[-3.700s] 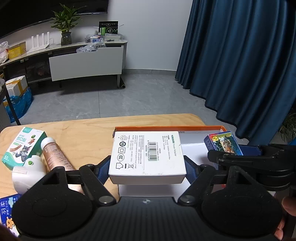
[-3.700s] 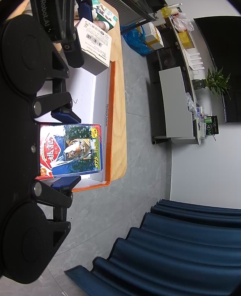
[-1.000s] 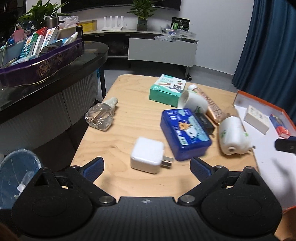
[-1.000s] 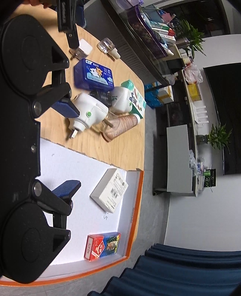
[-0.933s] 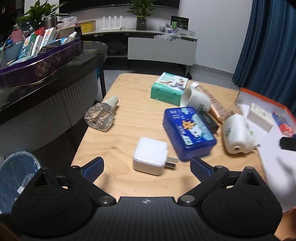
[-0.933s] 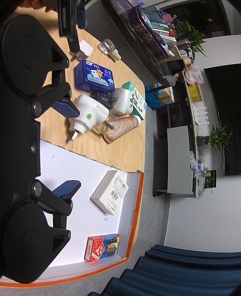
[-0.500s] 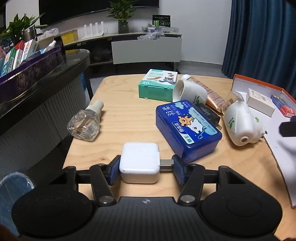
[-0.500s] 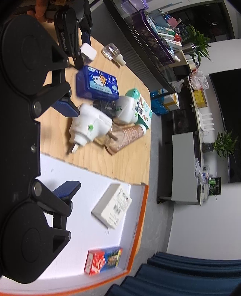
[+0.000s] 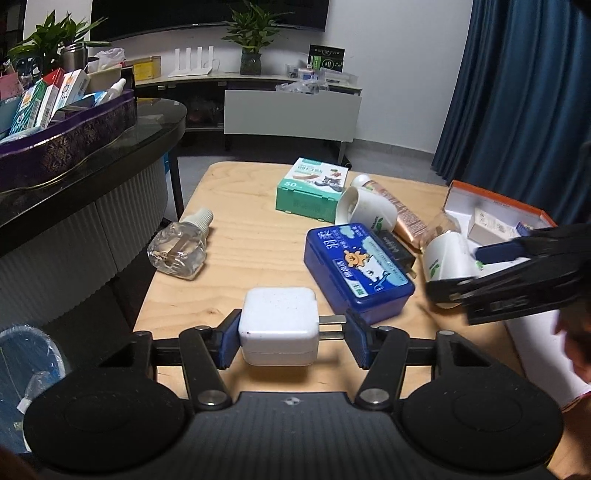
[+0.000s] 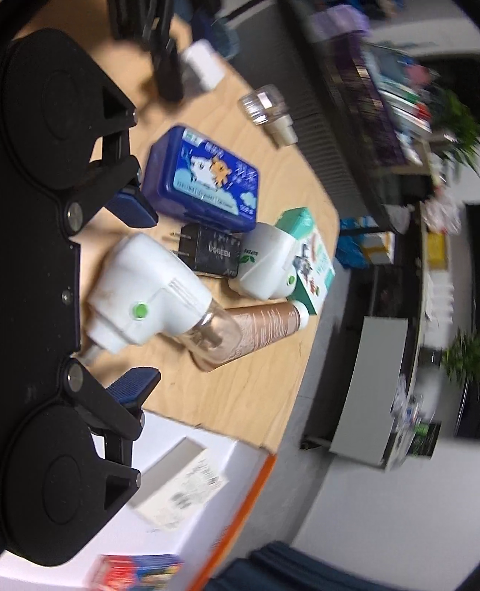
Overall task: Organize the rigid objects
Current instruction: 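Grasp the white charger cube with the left gripper, then grasp white plug-in air freshener with right gripper while left gripper lifts charger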
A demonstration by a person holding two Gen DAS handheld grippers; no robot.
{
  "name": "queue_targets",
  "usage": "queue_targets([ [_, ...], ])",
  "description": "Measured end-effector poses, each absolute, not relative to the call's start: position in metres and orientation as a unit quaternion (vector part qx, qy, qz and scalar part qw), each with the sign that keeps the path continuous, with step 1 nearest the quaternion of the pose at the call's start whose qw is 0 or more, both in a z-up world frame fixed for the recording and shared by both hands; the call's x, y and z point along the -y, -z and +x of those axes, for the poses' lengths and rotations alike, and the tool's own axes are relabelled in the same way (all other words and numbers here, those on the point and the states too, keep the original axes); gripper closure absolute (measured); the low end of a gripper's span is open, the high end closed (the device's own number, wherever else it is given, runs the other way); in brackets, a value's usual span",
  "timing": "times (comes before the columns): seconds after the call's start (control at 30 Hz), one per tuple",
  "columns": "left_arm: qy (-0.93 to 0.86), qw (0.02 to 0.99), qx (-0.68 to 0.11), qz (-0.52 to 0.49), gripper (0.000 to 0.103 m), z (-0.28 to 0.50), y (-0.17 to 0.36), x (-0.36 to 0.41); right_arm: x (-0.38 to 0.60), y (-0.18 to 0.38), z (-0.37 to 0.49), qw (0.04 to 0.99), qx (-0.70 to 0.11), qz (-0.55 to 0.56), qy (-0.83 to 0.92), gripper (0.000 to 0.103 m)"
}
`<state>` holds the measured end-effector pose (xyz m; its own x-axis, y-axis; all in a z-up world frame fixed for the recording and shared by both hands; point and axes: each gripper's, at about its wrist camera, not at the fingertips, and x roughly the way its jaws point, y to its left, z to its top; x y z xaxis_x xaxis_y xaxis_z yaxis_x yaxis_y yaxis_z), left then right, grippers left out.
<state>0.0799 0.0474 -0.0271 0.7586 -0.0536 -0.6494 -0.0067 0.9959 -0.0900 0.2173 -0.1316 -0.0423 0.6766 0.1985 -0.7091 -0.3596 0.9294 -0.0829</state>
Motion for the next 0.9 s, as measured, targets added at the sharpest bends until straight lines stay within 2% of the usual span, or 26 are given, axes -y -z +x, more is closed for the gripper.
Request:
queue_targets([
  [0.07, 0.015, 0.937, -0.345, -0.049, 0.044, 0.08, 0.025, -0.047, 0.131, 0.046, 0.226, 0.903, -0.38, -0.11, -0.169, 0.009],
  [0.1, 0.015, 0.938, -0.344, -0.049, 0.044, 0.08, 0.024, -0.046, 0.131, 0.048, 0.228, 0.901, -0.383, -0.104, -0.176, 0.024],
  [0.27, 0.023, 0.939, -0.34, -0.049, 0.044, 0.081, 0.02, -0.041, 0.138, 0.046, 0.223, 0.912, -0.368, -0.08, -0.164, 0.024],
  [0.5, 0.045, 0.944, -0.323, -0.043, 0.044, 0.083, 0.006, -0.019, 0.164, 0.015, 0.194, 0.934, -0.327, -0.042, -0.136, 0.024],
  [0.9, 0.148, 0.936, -0.317, -0.029, 0.044, 0.107, -0.018, 0.083, 0.26, -0.028, 0.126, 0.955, -0.296, 0.018, -0.004, 0.024],
])
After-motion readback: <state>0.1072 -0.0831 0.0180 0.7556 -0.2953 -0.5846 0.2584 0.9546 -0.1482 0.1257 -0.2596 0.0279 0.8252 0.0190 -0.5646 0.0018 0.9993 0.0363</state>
